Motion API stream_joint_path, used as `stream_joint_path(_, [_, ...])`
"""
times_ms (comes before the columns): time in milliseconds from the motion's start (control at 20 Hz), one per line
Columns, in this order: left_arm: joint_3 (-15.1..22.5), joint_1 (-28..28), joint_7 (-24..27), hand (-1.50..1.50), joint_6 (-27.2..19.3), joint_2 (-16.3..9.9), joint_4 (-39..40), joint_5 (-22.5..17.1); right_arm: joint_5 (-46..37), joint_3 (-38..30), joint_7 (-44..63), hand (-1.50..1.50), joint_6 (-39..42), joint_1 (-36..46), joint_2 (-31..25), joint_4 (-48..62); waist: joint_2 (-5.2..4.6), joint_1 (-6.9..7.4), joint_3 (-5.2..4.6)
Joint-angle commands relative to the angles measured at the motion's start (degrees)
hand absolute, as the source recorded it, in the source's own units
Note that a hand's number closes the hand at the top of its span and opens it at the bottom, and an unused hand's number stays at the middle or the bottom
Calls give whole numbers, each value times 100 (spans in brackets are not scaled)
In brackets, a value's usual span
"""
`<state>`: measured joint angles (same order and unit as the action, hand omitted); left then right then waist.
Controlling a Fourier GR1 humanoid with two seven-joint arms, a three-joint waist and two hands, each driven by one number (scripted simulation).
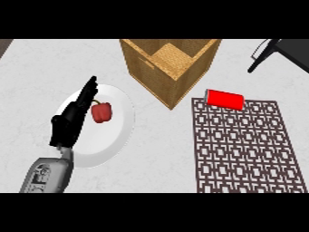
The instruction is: Pick the tomato from the placemat and place it in the tiered shelf
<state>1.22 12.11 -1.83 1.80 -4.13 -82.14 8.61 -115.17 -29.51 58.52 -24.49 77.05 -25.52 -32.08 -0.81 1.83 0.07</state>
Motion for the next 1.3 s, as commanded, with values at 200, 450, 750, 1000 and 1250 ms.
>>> stream_joint_path(200, [176, -224, 45, 0, 8, 87, -153, 75, 758, -489, -295, 150, -1935, -281, -390, 23, 1, 41, 1])
stream_joint_path(450, [59, -109, 210, 0, -44, 54, 19, 87, 984, -552, -378, 150, -2280, -341, -445, 343, 7, 9, -4])
stream_joint_path(750, [22, -129, 85, 0, 5, 15, -101, 28, 260, -546, 709, 150, -1269, -643, -867, 390, 26, -37, -14])
stream_joint_path(1000, [27, -229, 68, 0, -130, 48, -45, 142, -132, -389, 1432, -150, -1102, -783, -487, -40, 62, -69, -11])
stream_joint_path(1250, [55, -169, -34, 0, -123, 78, -74, 151, 356, -628, 1012, -150, -1541, -957, -258, -670, 87, -160, -8])
